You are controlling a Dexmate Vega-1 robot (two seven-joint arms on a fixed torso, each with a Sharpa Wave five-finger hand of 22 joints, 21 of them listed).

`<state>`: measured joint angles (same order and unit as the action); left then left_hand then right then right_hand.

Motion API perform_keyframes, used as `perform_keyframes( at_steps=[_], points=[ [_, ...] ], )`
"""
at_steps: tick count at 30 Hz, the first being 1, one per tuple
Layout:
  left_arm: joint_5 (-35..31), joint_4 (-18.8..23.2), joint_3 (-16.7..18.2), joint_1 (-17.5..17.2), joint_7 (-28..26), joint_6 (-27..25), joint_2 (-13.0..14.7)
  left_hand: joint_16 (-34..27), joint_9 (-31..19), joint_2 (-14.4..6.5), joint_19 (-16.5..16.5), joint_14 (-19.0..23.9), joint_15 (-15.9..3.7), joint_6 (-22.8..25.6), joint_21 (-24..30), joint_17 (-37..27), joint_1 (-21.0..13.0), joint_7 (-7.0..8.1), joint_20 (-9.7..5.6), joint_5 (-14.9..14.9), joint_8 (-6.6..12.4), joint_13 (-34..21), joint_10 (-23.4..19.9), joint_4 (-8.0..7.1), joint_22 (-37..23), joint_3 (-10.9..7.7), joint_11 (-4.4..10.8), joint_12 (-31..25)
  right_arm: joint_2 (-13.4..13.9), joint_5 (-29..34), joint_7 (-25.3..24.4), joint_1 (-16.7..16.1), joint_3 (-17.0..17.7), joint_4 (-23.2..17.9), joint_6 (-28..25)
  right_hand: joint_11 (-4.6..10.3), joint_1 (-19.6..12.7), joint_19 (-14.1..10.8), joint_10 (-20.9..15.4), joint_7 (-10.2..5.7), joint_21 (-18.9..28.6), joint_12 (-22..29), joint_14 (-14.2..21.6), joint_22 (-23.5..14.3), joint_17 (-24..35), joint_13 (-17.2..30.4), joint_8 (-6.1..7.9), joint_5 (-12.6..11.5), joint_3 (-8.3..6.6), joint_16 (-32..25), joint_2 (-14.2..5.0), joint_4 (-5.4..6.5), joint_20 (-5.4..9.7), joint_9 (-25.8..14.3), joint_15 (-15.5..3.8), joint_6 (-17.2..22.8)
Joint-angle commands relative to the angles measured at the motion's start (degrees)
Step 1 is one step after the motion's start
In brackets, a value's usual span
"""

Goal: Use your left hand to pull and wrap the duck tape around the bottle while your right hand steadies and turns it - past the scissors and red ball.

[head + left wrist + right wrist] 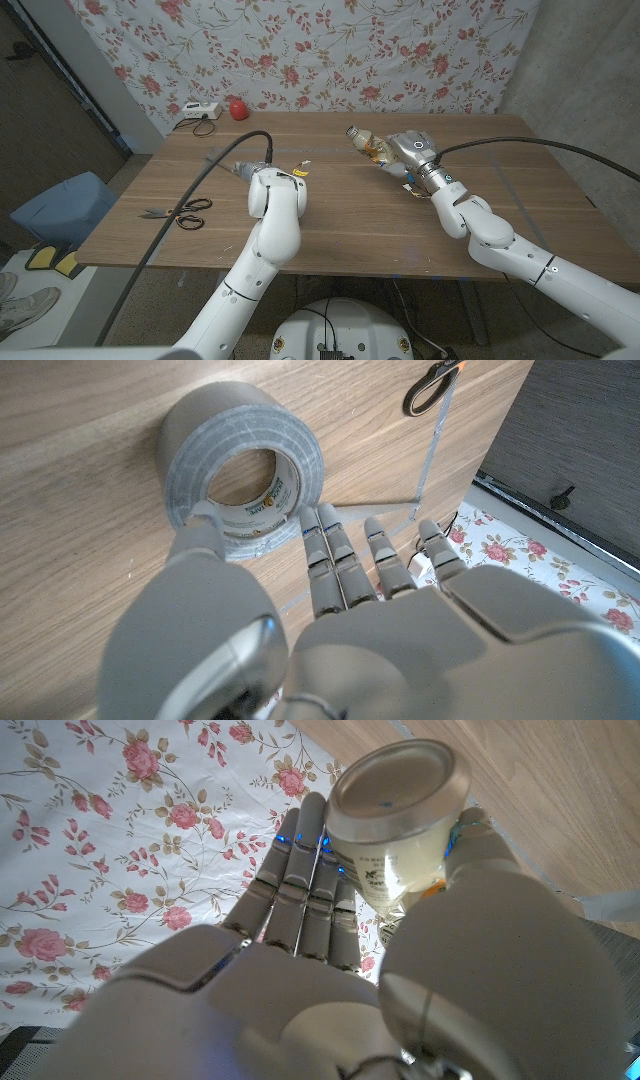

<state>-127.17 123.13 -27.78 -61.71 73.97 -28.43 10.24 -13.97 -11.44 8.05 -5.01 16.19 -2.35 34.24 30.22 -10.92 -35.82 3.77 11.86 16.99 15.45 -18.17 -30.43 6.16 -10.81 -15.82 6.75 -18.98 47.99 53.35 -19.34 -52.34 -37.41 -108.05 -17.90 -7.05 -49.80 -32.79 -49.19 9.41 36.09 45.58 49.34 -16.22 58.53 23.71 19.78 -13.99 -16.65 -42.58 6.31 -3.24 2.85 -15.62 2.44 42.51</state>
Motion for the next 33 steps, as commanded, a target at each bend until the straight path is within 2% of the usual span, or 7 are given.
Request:
perform_keyframes(
  at_steps=[1, 6, 10, 13, 15, 21, 33],
  points=[
    [3.7, -3.2, 0.0, 0.4, -1.1, 0.5, -1.2, -0.1, 0.0, -0.1, 0.7, 0.7, -0.59, 1.3, -0.4, -0.2, 0.1, -0.17, 0.26, 0.4, 0.06, 0.3, -1.3, -0.26, -0.3, 0.5, 0.18, 0.2, -0.3, -0.7, 0.8, 0.9, -0.1, 0.8, 1.0, 12.28, -4.2, 0.3, -13.8, -12.76, 0.6, 0.2, 9.2, 0.1, 0.3, 1.0, -0.29, -7.3, 0.06, 0.3, -14.71, 0.27, 5.59, -0.3, -14.8, 17.3],
    [5.7, -4.9, -1.1, 1.3, -1.3, 0.4, -0.8, -0.3, 0.1, -0.5, 1.5, 1.4, -0.93, 3.8, -0.4, -0.1, -0.2, -0.01, 0.13, 0.5, 0.54, 1.0, -3.8, -0.26, -0.3, 0.75, 0.51, 0.0, -0.6, -1.1, 0.9, 1.5, -0.3, 1.6, 1.3, 12.38, -4.3, 0.4, -14.0, -12.77, 0.7, 0.2, 9.2, 0.2, 0.4, 0.9, -0.41, -7.4, 0.16, 0.5, -14.72, 0.28, 5.65, -0.4, -14.79, 17.4],
    [9.1, -5.7, -2.0, 1.6, -3.0, -0.2, -0.1, -0.3, 0.2, -0.6, 1.5, 1.6, -0.67, 2.9, -0.5, -0.1, -0.1, -0.35, 0.22, 0.5, -0.04, 1.2, -4.1, -0.34, -0.4, 0.98, 0.26, 0.2, -0.9, -0.9, 2.1, 2.2, -0.8, 2.2, 1.0, 12.26, -4.4, 0.6, -14.0, -12.81, 0.8, 0.1, 9.3, 0.3, 0.6, 0.8, -0.5, -7.4, 0.24, 0.6, -14.75, 0.28, 5.62, -0.5, -14.8, 17.5],
    [9.5, -6.0, -2.7, 2.1, -3.3, -1.0, 0.2, -0.2, 0.3, 0.6, 1.3, 1.5, -0.42, 1.2, -1.0, -0.2, 2.0, -1.25, 0.36, 0.7, -1.21, 1.7, -4.0, -1.19, -0.4, 2.86, -0.62, 1.0, -1.3, -1.3, 2.7, 2.7, -1.2, 3.0, 1.3, 12.22, -4.5, 0.7, -14.2, -12.65, 0.9, 0.1, 9.4, 0.4, 0.7, 0.9, -0.59, -7.4, 0.34, 0.8, -14.8, 0.29, 5.63, -0.6, -14.78, 17.6],
    [10.4, -5.7, -2.5, 2.5, -3.0, -1.6, 0.1, -0.1, 0.3, 0.9, 0.9, 1.3, 0.2, 1.4, -1.5, -0.5, 6.0, -1.81, 0.26, 1.0, -1.73, 2.3, -4.0, -3.24, -0.5, 5.35, -1.32, 1.8, -1.5, -1.2, 2.6, 3.0, -1.5, 3.5, 1.4, 12.27, -4.5, 0.8, -14.3, -12.6, 1.0, 0.1, 9.5, 0.4, 0.8, 0.8, -0.64, -7.4, 0.39, 0.8, -14.79, 0.3, 5.66, -0.6, -14.77, 17.6],
    [11.6, -5.0, -3.6, 3.6, -2.8, -1.2, 1.0, 0.2, 0.3, 1.1, 0.0, 0.8, 0.83, 0.2, -2.2, -0.5, 7.4, -3.69, 0.34, 1.5, -2.52, 2.7, -4.0, -3.89, -0.5, 6.77, -2.68, 2.3, -1.5, -1.8, 2.0, 3.4, -1.5, 3.8, 2.1, 12.32, -4.6, 1.0, -14.2, -12.63, 1.1, 0.2, 9.6, 0.6, 1.0, 1.1, -0.76, -7.4, 0.49, 1.0, -14.82, 0.31, 5.69, -0.7, -14.78, 17.7],
    [10.3, -7.6, -6.7, 5.9, -3.9, -1.9, 1.3, 0.1, 0.3, 1.1, 0.3, 1.4, 1.41, -1.2, -2.5, -0.4, 7.5, -3.03, 0.29, 2.0, -3.29, 2.9, -5.4, -3.87, -0.6, 8.04, -2.68, 2.2, -1.4, -3.6, 2.2, 4.0, -1.2, 4.4, 2.7, 12.4, -4.8, 1.2, -14.3, -12.66, 1.5, 0.0, 9.8, 0.9, 1.2, 1.0, -1.05, -7.5, 0.78, 1.4, -14.89, 0.4, 5.77, -0.9, -14.76, 17.9]
  ],
)
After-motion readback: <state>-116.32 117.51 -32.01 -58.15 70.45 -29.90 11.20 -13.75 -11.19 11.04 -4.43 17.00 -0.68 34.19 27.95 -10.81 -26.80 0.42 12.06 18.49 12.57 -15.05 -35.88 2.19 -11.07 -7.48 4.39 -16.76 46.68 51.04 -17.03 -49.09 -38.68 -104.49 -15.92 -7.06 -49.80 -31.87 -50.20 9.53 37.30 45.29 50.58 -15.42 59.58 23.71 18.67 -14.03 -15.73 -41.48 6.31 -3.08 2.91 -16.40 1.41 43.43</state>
